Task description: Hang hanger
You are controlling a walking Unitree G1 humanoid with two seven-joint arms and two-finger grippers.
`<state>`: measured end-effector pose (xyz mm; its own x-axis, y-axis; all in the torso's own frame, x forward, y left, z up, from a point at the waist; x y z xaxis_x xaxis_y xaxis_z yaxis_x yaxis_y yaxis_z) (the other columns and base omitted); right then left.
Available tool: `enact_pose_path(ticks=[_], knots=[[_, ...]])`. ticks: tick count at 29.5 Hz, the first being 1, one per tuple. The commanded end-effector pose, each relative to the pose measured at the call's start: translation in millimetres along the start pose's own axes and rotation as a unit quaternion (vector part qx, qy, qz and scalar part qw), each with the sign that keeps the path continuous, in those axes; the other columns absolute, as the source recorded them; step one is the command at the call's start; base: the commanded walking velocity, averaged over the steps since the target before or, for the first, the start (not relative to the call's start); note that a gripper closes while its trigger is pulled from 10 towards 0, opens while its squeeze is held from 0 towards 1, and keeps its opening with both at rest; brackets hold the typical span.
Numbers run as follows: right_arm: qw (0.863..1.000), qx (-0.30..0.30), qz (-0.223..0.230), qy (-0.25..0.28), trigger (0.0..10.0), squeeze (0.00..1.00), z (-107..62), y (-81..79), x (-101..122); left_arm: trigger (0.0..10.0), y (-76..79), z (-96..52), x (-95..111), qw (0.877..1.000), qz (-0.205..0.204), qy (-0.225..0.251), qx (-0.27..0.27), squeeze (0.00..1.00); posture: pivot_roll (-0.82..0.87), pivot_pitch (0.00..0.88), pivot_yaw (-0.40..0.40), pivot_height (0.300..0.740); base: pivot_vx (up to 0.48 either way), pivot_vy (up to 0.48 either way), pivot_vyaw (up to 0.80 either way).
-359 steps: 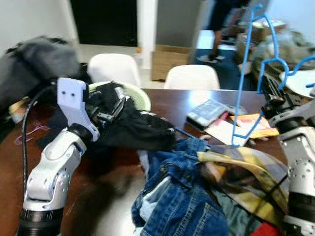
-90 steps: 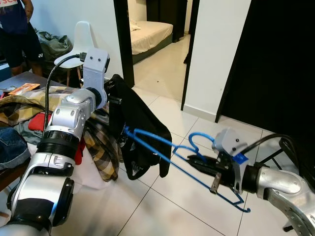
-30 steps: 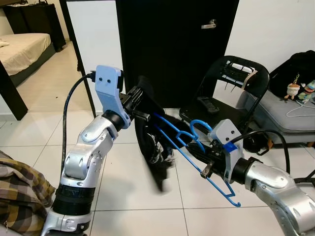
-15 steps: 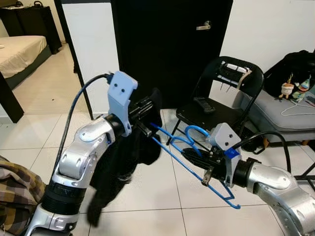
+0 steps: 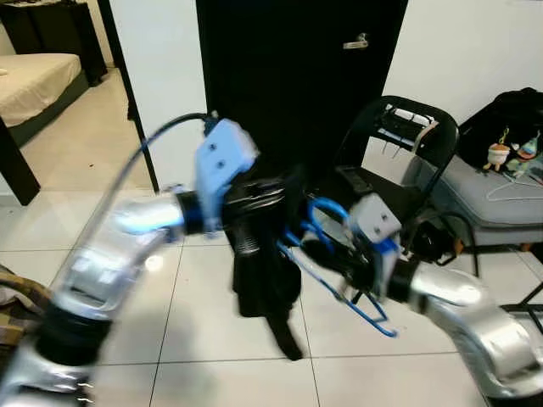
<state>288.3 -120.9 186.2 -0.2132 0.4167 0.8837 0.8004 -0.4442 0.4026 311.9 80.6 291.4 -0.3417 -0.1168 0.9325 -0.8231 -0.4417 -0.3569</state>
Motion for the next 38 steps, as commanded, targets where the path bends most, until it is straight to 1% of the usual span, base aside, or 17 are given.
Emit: enact_pose_path(ticks=[1,3,5,9,12,16,17,18,21,22,23,24,26,27,30,32,38], knots=[[0.999,0.020,-0.015,0.022,10.0,0.00,-2.8,-2.4,8.9,10.0,0.9,-5.1,8.2,1.000,0.024,-0.001,-0.016,0.00,-0.04,0.000,-0.028,0.740,0.000,0.000,0.00],[0.999,-0.020,-0.022,-0.019,10.0,0.00,-2.0,17.3,-3.6,10.0,2.1,-10.9,13.7,0.999,0.040,-0.015,-0.028,0.00,-0.04,0.000,-0.035,0.740,0.000,0.000,0.00],[0.999,-0.020,-0.022,-0.019,10.0,0.00,-2.0,17.3,-3.6,10.0,2.1,-10.9,13.7,0.999,0.040,-0.015,-0.028,0.00,-0.04,0.000,-0.035,0.740,0.000,0.000,0.00],[0.994,-0.094,-0.014,-0.047,10.0,0.00,3.5,44.2,-13.1,10.0,16.8,-7.7,21.0,0.998,0.028,-0.004,-0.060,0.00,-0.03,0.000,-0.039,0.740,0.000,0.000,0.00],[0.966,-0.251,0.054,-0.035,10.0,0.00,3.4,92.3,-15.1,10.0,47.2,0.2,21.3,0.994,-0.019,0.020,-0.109,0.00,-0.03,0.000,-0.042,0.740,0.000,0.000,0.00],[0.955,-0.285,0.080,-0.028,10.0,0.00,0.4,102.4,-15.9,10.0,51.6,1.6,20.0,0.993,-0.030,0.024,-0.112,0.00,-0.03,0.000,-0.042,0.740,0.000,0.000,0.00],[0.934,-0.335,0.125,-0.014,10.0,0.00,-7.5,117.2,-17.5,10.0,56.5,2.9,17.9,0.992,-0.047,0.031,-0.112,0.00,-0.03,0.000,-0.043,0.740,0.000,0.000,0.00],[0.934,-0.335,0.125,-0.014,10.0,0.00,-7.5,117.2,-17.5,10.0,56.5,2.9,17.9,0.992,-0.047,0.031,-0.112,0.00,-0.03,0.000,-0.043,0.740,0.000,0.000,0.00],[0.859,-0.446,0.247,0.039,10.0,0.00,-32.0,148.7,-25.3,10.0,63.0,10.0,10.8,0.990,-0.095,0.054,-0.085,0.00,-0.02,0.000,-0.046,0.740,0.000,0.000,0.00],[0.859,-0.446,0.247,0.039,10.0,0.00,-32.0,148.7,-25.3,10.0,63.0,10.0,10.8,0.990,-0.095,0.054,-0.085,0.00,-0.02,0.000,-0.046,0.740,0.000,0.000,0.00],[0.833,-0.473,0.280,0.069,10.0,0.00,-38.4,157.5,-24.5,10.0,65.4,15.4,6.4,0.988,-0.123,0.062,-0.070,0.00,-0.02,0.000,-0.052,0.740,0.000,0.000,0.00],[0.833,-0.473,0.280,0.069,10.0,0.00,-38.4,157.5,-24.5,10.0,65.4,15.4,6.4,0.988,-0.123,0.062,-0.070,0.00,-0.02,0.000,-0.052,0.740,0.000,0.000,0.00],[0.797,-0.491,0.326,0.130,10.0,0.00,-43.2,168.0,-16.3,10.0,74.9,27.2,-4.6,0.982,-0.170,0.068,-0.054,0.00,-0.01,0.000,-0.059,0.740,0.000,0.000,0.00],[0.799,-0.478,0.330,0.157,10.0,0.00,-37.7,169.4,-4.9,10.0,81.0,35.0,-12.9,0.976,-0.200,0.069,-0.045,0.00,-0.01,0.000,-0.063,0.740,0.000,0.000,0.00],[0.808,-0.460,0.325,0.176,10.0,0.00,-31.2,168.5,6.1,10.0,85.7,41.0,-20.3,0.972,-0.224,0.067,-0.038,0.00,-0.02,0.000,-0.063,0.740,0.000,0.000,0.00],[0.835,-0.398,0.312,0.216,10.0,0.00,-11.8,158.4,34.5,10.0,86.4,52.8,-43.9,0.965,-0.257,0.045,0.004,0.00,-0.02,0.000,-0.067,0.740,0.000,0.000,0.00],[0.849,-0.341,0.309,0.259,10.0,0.00,0.3,148.1,58.7,10.0,75.7,63.1,-61.0,0.958,-0.278,0.039,0.061,0.00,-0.02,0.000,-0.067,0.740,0.000,0.000,0.00]])
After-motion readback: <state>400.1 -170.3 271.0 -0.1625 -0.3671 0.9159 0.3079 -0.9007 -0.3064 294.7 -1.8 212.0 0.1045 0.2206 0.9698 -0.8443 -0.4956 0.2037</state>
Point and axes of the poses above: a point about 5 cm out from each wrist's last joint towards the gripper, its own z axis pointing out of the wrist towards the gripper, its own x axis along the axis of the wrist's last joint, y = z × x, the point moved 5 cm from there along z, pointing out of the wrist towards the gripper, and after that the axes turned 9 degrees about -z, right-handed, at the moved point
